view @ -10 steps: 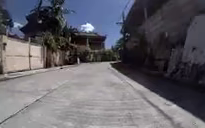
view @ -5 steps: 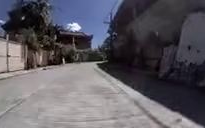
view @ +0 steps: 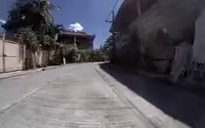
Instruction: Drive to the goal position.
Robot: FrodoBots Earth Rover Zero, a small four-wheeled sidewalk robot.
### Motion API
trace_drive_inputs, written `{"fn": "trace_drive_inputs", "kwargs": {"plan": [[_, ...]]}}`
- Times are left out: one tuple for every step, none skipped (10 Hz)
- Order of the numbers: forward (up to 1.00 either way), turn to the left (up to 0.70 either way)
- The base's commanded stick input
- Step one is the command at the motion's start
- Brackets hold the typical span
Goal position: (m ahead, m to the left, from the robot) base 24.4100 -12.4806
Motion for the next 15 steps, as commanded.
{"fn": "trace_drive_inputs", "kwargs": {"plan": [[1.00, 0.05], [1.00, 0.08], [1.00, 0.03], [1.00, 0.03], [1.00, 0.05], [1.00, 0.00], [1.00, 0.00], [1.00, 0.00], [1.00, 0.00], [1.00, 0.00], [1.00, 0.00], [1.00, 0.00], [1.00, 0.00], [1.00, 0.00], [1.00, 0.01]]}}
